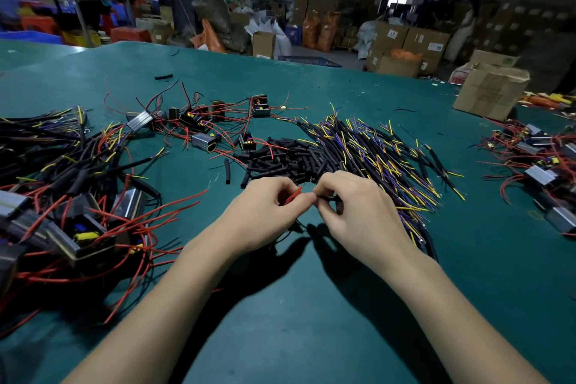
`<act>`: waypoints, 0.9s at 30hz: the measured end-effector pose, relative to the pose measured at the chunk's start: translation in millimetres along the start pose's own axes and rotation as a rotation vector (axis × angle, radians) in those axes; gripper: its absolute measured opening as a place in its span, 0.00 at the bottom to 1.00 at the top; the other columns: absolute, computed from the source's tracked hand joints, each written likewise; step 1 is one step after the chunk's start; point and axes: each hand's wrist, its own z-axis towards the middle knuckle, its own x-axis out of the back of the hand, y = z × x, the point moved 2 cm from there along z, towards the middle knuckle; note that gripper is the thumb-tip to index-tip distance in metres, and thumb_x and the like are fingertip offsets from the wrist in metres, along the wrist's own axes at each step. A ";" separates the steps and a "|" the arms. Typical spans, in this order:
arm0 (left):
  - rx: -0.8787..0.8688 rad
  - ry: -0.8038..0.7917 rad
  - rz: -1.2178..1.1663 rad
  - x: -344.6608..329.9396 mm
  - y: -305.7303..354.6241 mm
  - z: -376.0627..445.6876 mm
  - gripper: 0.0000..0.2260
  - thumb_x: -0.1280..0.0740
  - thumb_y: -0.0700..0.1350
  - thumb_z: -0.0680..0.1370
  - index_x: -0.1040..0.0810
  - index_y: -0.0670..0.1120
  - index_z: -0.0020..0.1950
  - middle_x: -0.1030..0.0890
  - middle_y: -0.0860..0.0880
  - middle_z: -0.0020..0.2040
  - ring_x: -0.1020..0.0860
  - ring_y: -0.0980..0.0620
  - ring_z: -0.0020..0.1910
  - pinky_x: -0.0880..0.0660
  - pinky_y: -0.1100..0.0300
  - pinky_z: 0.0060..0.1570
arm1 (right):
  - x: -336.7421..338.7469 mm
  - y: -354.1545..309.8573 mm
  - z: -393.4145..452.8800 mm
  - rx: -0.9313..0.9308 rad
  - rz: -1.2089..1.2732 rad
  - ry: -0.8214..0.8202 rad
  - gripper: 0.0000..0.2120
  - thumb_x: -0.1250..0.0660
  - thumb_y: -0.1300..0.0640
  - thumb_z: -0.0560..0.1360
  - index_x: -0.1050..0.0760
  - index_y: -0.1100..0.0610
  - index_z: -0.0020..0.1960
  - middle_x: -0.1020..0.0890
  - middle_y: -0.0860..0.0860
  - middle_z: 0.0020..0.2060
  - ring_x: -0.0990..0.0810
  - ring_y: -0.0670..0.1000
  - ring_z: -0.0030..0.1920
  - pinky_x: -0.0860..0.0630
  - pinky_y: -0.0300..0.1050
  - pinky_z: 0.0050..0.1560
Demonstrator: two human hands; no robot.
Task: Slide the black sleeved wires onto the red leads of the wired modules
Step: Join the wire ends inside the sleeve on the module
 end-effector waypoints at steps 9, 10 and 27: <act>0.047 0.029 -0.158 5.1 2.4 1.3 0.08 0.33 0.46 0.76 0.20 0.43 0.41 0.18 0.42 0.41 0.28 0.55 0.34 0.30 0.60 0.38 | -0.6 4.3 1.0 0.003 0.057 0.044 0.03 0.31 0.57 0.74 0.24 0.51 0.43 0.22 0.43 0.39 0.33 0.43 0.35 0.35 0.44 0.40; 0.052 0.026 -0.161 5.3 2.1 1.5 0.08 0.33 0.46 0.76 0.20 0.43 0.41 0.18 0.42 0.40 0.29 0.56 0.32 0.32 0.62 0.35 | -0.9 5.6 0.7 -0.009 0.073 0.047 0.03 0.31 0.57 0.74 0.24 0.51 0.43 0.22 0.42 0.39 0.32 0.43 0.35 0.33 0.44 0.41; 0.016 0.015 -0.096 6.6 4.2 -1.2 0.09 0.34 0.47 0.78 0.18 0.43 0.44 0.17 0.45 0.42 0.21 0.47 0.44 0.28 0.58 0.47 | -7.4 11.4 4.2 0.069 0.218 0.077 0.06 0.31 0.59 0.73 0.24 0.49 0.41 0.25 0.40 0.37 0.30 0.42 0.37 0.29 0.52 0.46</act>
